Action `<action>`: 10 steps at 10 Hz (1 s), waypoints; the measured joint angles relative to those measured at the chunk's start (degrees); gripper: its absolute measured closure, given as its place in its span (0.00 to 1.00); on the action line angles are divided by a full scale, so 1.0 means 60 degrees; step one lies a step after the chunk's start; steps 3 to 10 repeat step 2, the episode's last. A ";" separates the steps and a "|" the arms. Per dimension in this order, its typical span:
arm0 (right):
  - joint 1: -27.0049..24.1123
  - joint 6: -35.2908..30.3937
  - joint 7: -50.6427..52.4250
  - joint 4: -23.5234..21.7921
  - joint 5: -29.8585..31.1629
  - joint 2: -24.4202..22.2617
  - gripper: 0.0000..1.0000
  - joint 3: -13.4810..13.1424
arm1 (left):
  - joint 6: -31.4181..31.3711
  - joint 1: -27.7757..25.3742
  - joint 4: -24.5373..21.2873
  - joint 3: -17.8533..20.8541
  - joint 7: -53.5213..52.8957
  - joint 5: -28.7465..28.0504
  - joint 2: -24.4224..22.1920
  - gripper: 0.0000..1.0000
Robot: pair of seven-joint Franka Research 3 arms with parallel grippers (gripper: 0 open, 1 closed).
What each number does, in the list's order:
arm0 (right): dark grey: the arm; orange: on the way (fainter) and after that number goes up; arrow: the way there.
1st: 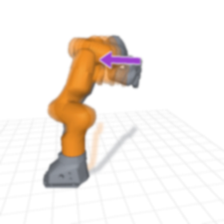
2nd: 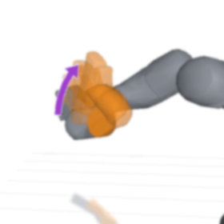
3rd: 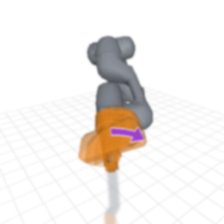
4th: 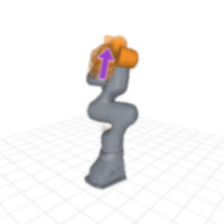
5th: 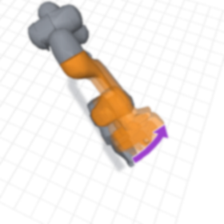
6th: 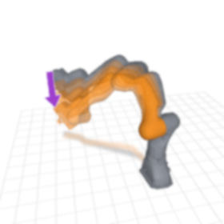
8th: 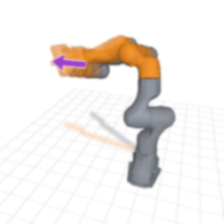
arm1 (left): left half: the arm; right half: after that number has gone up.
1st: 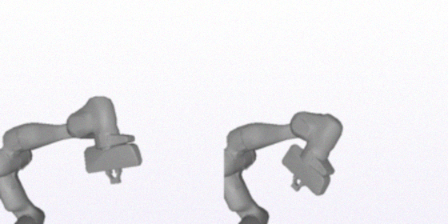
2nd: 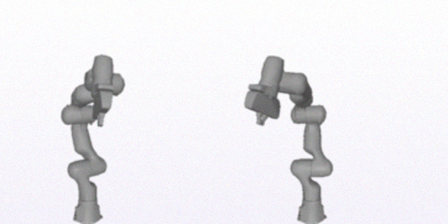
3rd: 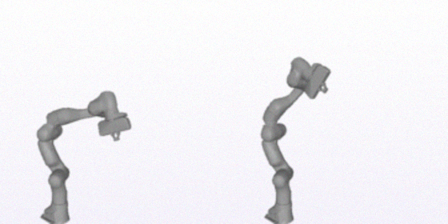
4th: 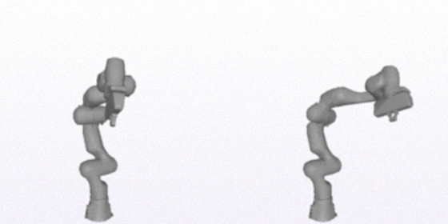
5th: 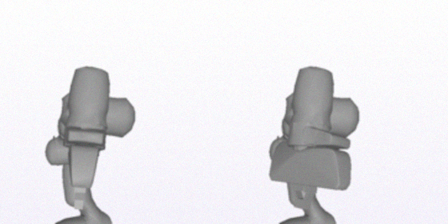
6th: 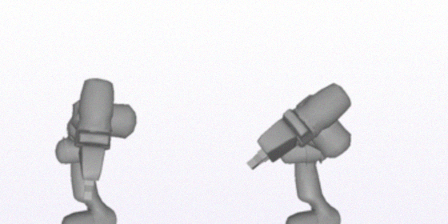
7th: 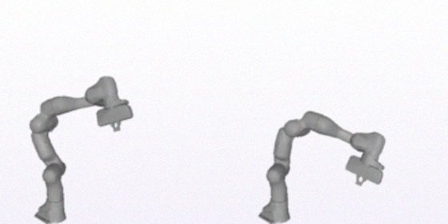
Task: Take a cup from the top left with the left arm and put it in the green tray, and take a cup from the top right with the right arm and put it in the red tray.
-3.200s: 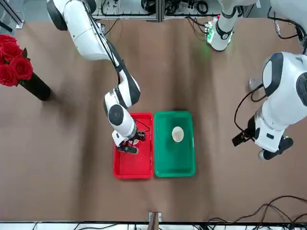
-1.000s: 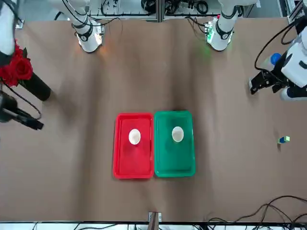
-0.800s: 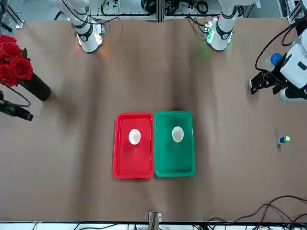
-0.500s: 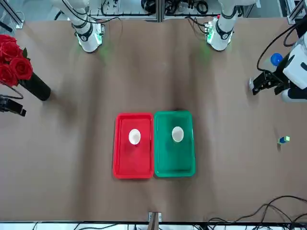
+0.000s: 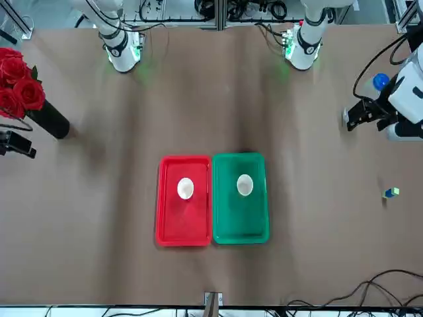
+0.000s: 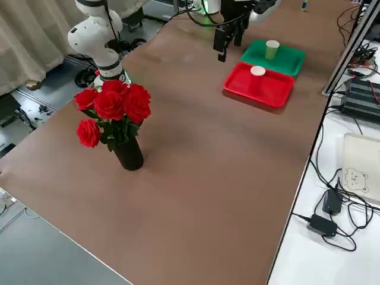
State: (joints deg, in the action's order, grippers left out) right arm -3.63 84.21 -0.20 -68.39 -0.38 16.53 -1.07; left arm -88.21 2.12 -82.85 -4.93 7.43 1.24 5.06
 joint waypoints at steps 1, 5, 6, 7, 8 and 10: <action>0.0008 0.0007 0.0043 -0.0057 0.0000 -0.0046 0.00 0.0019 | 0.0000 0.0003 -0.0014 -0.0005 0.0019 0.0000 0.0000 0.00; 0.0020 0.0009 0.0059 -0.0101 0.0000 -0.0102 0.00 0.0038 | 0.0000 0.0004 -0.0025 -0.0006 0.0027 0.0000 0.0001 0.00; 0.0020 0.0009 0.0059 -0.0101 0.0000 -0.0102 0.00 0.0038 | 0.0000 0.0004 -0.0025 -0.0006 0.0027 0.0000 0.0001 0.00; 0.0020 0.0009 0.0059 -0.0101 0.0000 -0.0102 0.00 0.0038 | 0.0000 0.0004 -0.0025 -0.0006 0.0027 0.0000 0.0001 0.00; 0.0020 0.0009 0.0059 -0.0101 0.0000 -0.0102 0.00 0.0038 | 0.0000 0.0004 -0.0025 -0.0006 0.0027 0.0000 0.0001 0.00; 0.0020 0.0009 0.0059 -0.0101 0.0000 -0.0102 0.00 0.0038 | 0.0000 0.0004 -0.0025 -0.0006 0.0027 0.0000 0.0001 0.00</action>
